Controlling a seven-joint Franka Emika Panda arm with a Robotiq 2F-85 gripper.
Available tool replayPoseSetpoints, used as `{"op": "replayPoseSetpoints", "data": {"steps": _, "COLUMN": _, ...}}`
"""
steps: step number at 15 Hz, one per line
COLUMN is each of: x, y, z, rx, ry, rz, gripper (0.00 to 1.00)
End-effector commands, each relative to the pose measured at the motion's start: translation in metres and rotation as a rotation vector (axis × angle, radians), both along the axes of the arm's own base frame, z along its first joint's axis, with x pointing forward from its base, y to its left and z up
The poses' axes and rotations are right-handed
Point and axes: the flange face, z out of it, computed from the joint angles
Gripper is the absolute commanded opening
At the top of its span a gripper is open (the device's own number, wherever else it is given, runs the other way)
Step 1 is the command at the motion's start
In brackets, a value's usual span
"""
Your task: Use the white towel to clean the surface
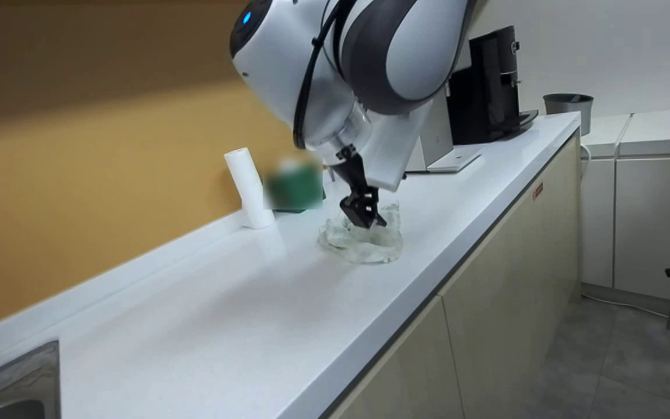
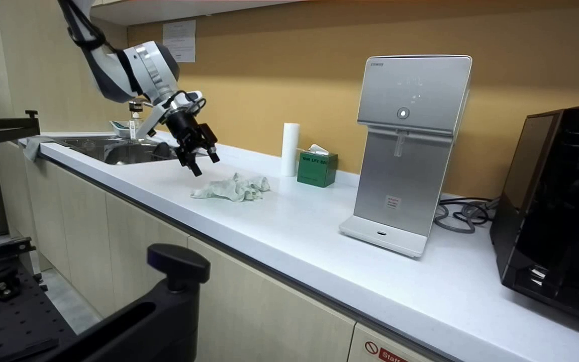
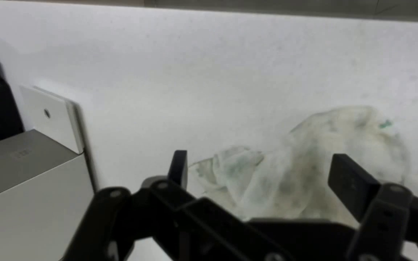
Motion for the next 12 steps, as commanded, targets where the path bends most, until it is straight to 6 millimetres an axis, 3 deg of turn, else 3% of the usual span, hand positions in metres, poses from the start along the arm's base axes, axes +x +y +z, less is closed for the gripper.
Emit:
{"op": "replayPoseSetpoints", "data": {"steps": 1, "x": 0.019, "y": 0.017, "z": -0.045, "rx": 0.053, "ry": 0.105, "rz": -0.120, "gripper": 1.00}}
{"op": "replayPoseSetpoints", "data": {"steps": 3, "x": 0.030, "y": 0.020, "z": -0.058, "rx": 0.151, "ry": 0.140, "rz": -0.192, "gripper": 1.00}}
{"op": "replayPoseSetpoints", "data": {"steps": 5, "x": 0.043, "y": 0.022, "z": -0.056, "rx": 0.253, "ry": 0.148, "rz": -0.273, "gripper": 1.00}}
{"op": "replayPoseSetpoints", "data": {"steps": 12, "x": 0.101, "y": 0.003, "z": -0.001, "rx": 0.551, "ry": -0.050, "rz": -0.490, "gripper": 1.00}}
